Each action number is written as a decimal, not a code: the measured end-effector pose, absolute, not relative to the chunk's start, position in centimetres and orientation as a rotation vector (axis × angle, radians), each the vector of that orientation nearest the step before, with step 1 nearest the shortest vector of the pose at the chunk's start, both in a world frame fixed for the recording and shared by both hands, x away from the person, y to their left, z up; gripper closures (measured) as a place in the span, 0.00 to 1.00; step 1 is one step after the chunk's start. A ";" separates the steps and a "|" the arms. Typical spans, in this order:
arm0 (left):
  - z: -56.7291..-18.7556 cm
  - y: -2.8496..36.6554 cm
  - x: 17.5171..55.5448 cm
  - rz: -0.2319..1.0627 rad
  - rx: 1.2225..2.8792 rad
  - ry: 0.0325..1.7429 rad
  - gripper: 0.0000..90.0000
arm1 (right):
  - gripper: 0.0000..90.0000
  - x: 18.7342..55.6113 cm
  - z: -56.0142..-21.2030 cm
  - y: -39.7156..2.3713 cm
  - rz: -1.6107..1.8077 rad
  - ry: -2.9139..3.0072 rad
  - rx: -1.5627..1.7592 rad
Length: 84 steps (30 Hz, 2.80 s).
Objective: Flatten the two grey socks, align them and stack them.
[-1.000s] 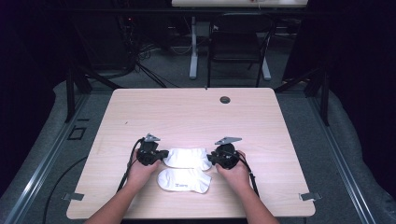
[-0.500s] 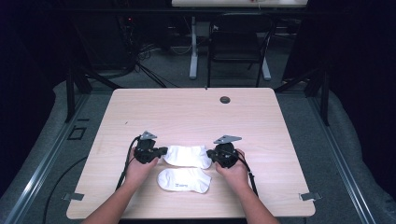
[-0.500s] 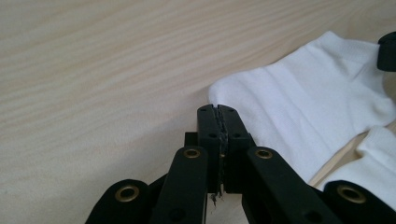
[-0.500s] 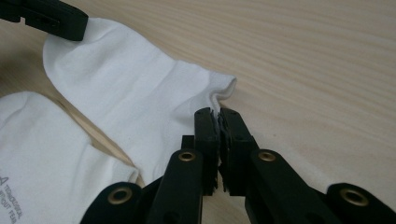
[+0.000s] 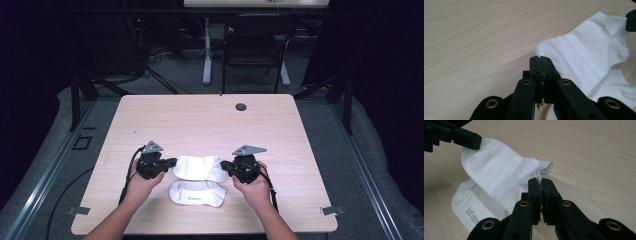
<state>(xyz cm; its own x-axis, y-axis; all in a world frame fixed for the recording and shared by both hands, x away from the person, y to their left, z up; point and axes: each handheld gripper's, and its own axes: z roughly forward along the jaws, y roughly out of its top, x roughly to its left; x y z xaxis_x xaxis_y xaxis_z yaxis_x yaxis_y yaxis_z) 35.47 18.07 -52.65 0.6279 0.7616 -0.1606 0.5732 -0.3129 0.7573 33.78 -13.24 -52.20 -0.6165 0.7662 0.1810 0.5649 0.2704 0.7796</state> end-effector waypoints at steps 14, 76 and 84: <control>-52.7 18.4 31.3 0.298 2.039 1.001 0.99 | 0.96 29.8 -52.1 -12.7 1.230 2.370 1.191; -56.8 17.9 31.4 0.259 2.178 1.023 0.89 | 0.94 29.9 -55.4 -12.9 1.132 2.494 1.236; -55.3 18.2 30.8 0.310 2.093 0.997 0.72 | 0.86 30.0 -55.0 -13.6 1.187 2.404 1.261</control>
<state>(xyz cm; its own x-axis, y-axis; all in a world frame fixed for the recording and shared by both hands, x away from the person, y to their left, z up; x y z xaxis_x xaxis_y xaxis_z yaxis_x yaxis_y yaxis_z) 30.83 18.23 -55.26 0.6624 0.7417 -0.1053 0.5508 -0.3869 0.7396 29.95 -13.56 -54.97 -0.6249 0.7563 0.1939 0.6139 0.3224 0.7205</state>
